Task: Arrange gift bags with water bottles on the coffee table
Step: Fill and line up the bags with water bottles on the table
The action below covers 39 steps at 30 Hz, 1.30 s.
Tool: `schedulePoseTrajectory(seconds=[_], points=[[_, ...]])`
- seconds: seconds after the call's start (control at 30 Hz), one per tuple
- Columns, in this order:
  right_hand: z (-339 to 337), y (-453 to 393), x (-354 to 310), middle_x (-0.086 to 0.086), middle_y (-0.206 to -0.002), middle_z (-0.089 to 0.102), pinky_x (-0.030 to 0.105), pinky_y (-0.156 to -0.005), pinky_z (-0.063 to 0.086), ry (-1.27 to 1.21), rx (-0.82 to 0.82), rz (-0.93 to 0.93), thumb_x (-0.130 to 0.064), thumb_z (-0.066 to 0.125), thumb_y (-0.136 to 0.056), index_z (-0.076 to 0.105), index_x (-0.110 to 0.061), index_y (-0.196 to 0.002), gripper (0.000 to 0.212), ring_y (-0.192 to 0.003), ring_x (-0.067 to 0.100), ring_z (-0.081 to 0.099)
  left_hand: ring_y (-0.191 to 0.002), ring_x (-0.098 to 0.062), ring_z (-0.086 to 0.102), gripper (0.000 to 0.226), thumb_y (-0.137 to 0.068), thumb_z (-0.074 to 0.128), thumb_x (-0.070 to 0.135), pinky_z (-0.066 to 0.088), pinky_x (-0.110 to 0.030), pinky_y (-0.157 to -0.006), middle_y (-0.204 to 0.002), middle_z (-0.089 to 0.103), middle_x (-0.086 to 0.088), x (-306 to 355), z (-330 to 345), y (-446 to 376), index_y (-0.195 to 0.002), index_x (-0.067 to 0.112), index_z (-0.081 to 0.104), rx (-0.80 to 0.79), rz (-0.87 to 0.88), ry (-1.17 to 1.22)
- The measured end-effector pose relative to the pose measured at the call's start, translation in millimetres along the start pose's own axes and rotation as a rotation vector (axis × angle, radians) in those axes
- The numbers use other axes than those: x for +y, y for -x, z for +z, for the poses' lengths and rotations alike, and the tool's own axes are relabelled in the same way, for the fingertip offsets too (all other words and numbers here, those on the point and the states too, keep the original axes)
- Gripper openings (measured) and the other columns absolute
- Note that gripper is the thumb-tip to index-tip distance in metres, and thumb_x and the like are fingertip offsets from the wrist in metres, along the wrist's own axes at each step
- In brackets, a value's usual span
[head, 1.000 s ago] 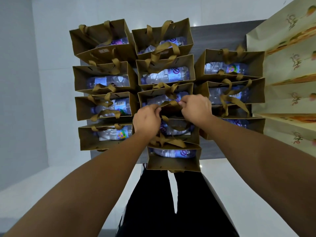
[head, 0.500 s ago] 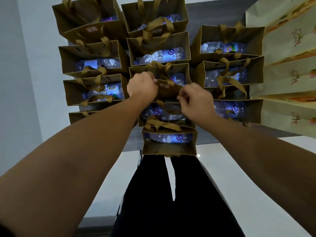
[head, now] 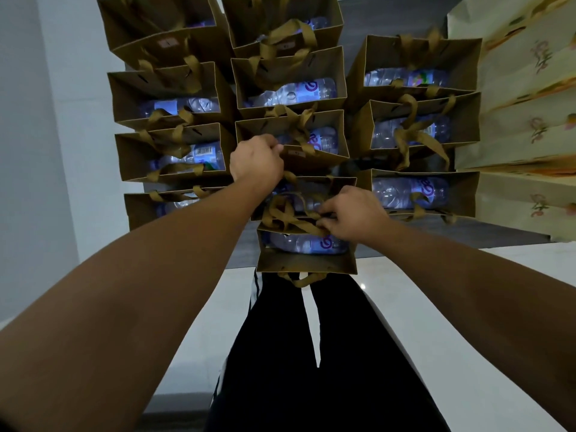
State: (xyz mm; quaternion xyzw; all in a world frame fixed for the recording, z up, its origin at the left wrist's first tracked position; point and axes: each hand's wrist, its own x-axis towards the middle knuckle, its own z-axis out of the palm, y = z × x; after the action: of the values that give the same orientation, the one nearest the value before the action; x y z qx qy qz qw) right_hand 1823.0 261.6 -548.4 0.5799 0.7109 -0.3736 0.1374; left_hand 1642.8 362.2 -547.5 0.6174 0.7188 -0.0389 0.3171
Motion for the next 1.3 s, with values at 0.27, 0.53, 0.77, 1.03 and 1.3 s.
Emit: schedulePoseTrajectory(seconds=[0.27,0.53,0.77,1.03,1.3], points=[[-16,-36,-2,-0.005,-0.103,0.064,0.039,-0.092,0.048,-0.334,0.161,0.192,-0.041,0.062,-0.097,0.074,-0.029,-0.112,0.022,-0.107,0.020,0.058,-0.100,-0.020,0.063,0.024,-0.104,0.050,0.035,0.046,-0.032,-0.077,-0.109,0.070,0.000,-3,2,2,-0.117,0.028,0.069,0.053,0.113,-0.012],[-20,-42,-1,-0.007,-0.097,0.062,0.042,-0.090,0.050,-0.333,0.155,0.199,-0.042,0.060,-0.098,0.074,-0.029,-0.109,0.021,-0.107,0.020,0.057,-0.102,-0.020,0.063,0.024,-0.103,0.051,0.037,0.050,-0.033,-0.080,-0.108,0.071,0.002,-4,5,4,-0.117,0.032,0.070,0.069,0.074,-0.011],[-27,-32,-3,-0.005,-0.070,0.068,0.032,-0.064,0.052,-0.391,0.243,0.234,-0.057,0.064,-0.091,0.076,-0.025,-0.085,0.035,-0.074,0.015,0.065,-0.082,-0.025,0.061,0.045,-0.101,0.043,0.056,0.049,-0.035,-0.069,-0.083,0.067,-0.002,-18,-3,9,-0.100,0.021,0.072,0.042,0.022,0.095],[-73,-67,-11,0.007,-0.124,0.061,0.038,-0.087,0.049,-0.244,0.630,0.229,-0.028,0.055,-0.102,0.065,-0.017,-0.128,0.030,-0.109,0.028,0.060,-0.108,-0.030,0.053,0.030,-0.097,0.057,0.028,0.048,-0.043,-0.086,-0.119,0.061,-0.010,-12,-11,-12,-0.123,0.014,0.064,0.289,0.279,-0.023],[-110,-124,-13,0.004,-0.127,0.054,0.032,-0.080,0.036,0.001,0.496,0.332,-0.034,0.059,-0.100,0.070,-0.026,-0.119,0.024,-0.116,0.025,0.047,-0.104,-0.027,0.046,0.033,-0.100,0.047,0.041,0.034,-0.042,-0.084,-0.113,0.064,-0.001,-14,-13,-34,-0.117,0.024,0.070,0.155,0.378,-0.298]])
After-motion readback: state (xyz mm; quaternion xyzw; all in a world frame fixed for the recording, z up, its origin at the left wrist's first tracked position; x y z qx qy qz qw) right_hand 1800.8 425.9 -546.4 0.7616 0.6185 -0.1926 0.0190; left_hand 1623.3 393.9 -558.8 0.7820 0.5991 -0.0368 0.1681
